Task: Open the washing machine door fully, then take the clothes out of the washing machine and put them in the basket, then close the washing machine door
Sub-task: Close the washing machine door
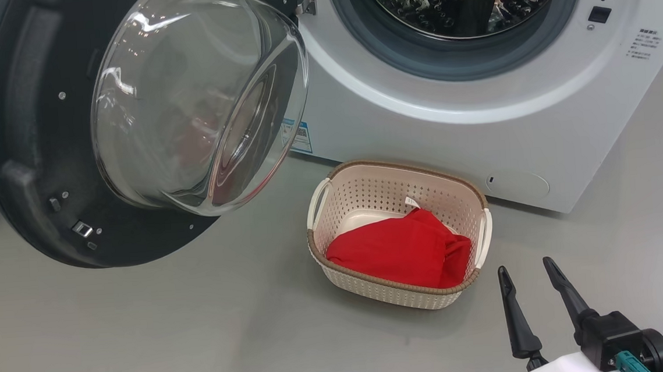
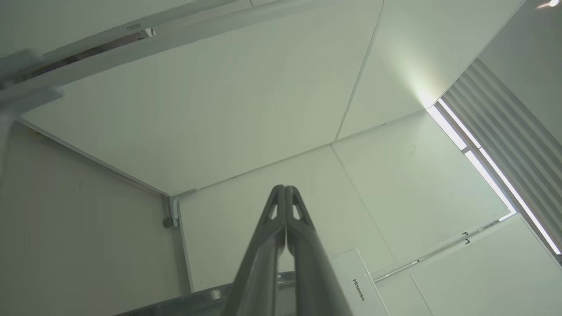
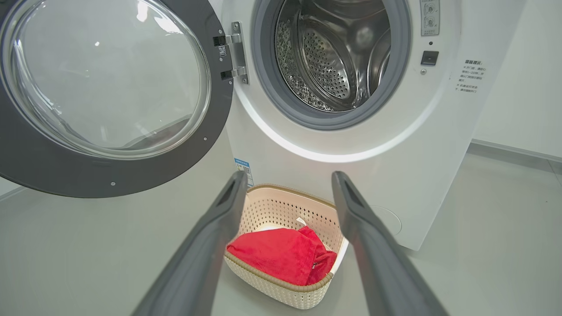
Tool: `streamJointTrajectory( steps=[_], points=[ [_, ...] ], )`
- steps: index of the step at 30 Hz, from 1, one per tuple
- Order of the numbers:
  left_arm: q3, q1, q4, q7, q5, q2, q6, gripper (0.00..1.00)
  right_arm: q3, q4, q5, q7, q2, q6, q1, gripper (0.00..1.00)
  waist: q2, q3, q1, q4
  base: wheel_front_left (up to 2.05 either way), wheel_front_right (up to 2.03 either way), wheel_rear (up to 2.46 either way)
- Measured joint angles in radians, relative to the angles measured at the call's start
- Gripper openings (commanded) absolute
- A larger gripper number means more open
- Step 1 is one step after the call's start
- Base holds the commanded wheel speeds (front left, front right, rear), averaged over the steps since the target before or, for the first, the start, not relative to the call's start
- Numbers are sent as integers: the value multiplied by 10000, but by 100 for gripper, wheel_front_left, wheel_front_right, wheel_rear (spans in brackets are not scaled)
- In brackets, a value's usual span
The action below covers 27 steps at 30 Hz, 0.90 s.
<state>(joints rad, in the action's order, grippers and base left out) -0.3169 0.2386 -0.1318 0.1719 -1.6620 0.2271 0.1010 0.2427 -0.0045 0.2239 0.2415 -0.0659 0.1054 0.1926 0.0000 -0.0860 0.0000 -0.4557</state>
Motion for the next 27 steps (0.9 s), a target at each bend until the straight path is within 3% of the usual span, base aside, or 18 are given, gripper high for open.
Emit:
streamJointTrajectory(
  steps=[5, 11, 19, 27],
  points=[
    [-130, 317, 1779, -585, -253, 688, 184, 0, 33, -81, -65, -77, -65, -4, -80, 100, 0, -155, 0, 123, 0, 0, 0],
    [280, 413, 3519, -1432, -723, 959, 261, 0, 130, -140, -163, -167, -136, -73, -245, 100, 0, -319, 0, 312, 0, 0, 0],
    [1321, 630, 4567, -2531, -704, 1281, 261, 0, 138, -255, -226, -268, -222, -75, -327, 100, 0, -564, 0, 515, 0, 0, 0],
    [1668, 1047, 5434, -2997, -694, 1365, 261, 0, 146, -328, -268, -397, -297, -105, -502, 100, 0, -779, 0, 690, 0, 0, 0]
  ],
)
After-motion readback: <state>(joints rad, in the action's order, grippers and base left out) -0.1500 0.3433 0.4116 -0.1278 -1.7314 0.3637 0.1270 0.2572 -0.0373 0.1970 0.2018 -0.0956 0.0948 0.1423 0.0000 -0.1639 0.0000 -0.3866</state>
